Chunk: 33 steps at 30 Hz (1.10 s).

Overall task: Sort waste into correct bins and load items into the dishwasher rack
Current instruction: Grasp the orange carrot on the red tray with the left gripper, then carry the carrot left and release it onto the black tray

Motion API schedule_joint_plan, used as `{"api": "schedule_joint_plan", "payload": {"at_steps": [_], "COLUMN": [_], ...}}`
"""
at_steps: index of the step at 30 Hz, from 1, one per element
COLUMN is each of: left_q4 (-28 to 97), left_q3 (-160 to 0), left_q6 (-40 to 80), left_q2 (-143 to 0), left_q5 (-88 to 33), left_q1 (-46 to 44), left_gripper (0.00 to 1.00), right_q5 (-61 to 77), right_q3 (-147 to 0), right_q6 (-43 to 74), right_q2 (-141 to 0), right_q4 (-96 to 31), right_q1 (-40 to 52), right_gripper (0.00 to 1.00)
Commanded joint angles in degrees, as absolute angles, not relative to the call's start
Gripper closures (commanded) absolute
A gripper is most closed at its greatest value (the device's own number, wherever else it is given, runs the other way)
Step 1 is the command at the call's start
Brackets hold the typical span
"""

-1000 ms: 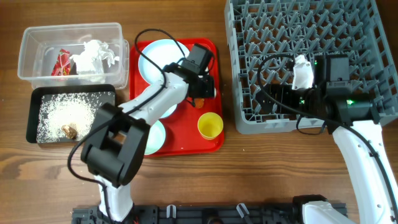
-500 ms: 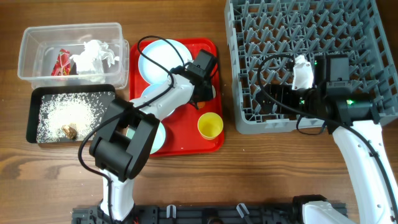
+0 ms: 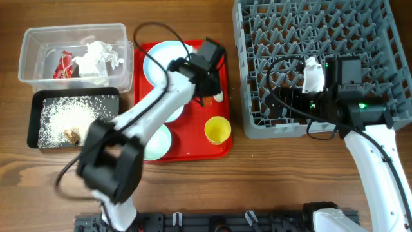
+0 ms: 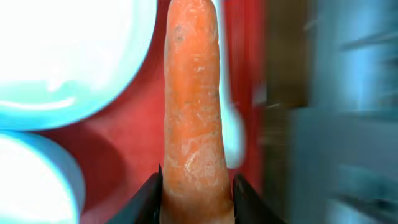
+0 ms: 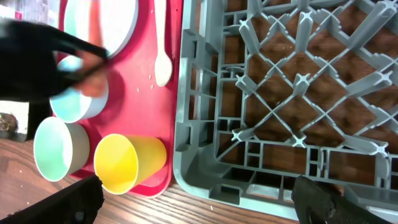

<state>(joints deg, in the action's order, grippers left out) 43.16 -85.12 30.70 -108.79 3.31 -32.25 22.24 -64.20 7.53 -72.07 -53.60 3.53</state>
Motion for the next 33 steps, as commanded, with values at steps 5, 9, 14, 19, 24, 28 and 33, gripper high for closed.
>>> {"api": "schedule_joint_plan", "payload": {"at_steps": [5,9,14,19,24,28,33], "left_q4": [55.13,63.05,65.67,62.59,55.09,47.00,36.88], "left_q3": [-87.44,-87.33,-84.93,-79.85,-71.90,-65.34,-59.02], "left_q6": [28.88,30.46,34.06,38.28,38.28,38.44,38.44], "left_q2": [-91.88,-90.87,-90.98,-91.31,-91.90,-91.94,-91.96], "left_q5": [18.39,22.63,22.06,19.92,8.21,5.56,5.58], "left_q1": [-26.85,-18.83,-5.80,7.97,17.21,20.34,20.43], "left_gripper": [0.71,0.70,0.73,0.82,0.87,0.75,0.67], "right_q5": [21.78,21.80,21.78,21.80,21.80,21.80,21.80], "right_q3": [-63.99,-63.99,-63.99,-63.99,-63.99,-63.99,-63.99], "right_q6": [7.86,7.88,7.88,7.90,7.92,7.92,7.90], "right_q2": [-72.55,-72.55,-72.55,-72.55,-72.55,-72.55,-72.55], "right_q4": [-53.58,-53.15,-53.23,-53.19,-53.19,-53.19,-53.47], "right_q1": [3.36,3.36,3.36,3.36,3.36,3.36,3.36], "right_gripper": [0.00,0.00,0.00,0.00,0.00,0.00,0.00]}}
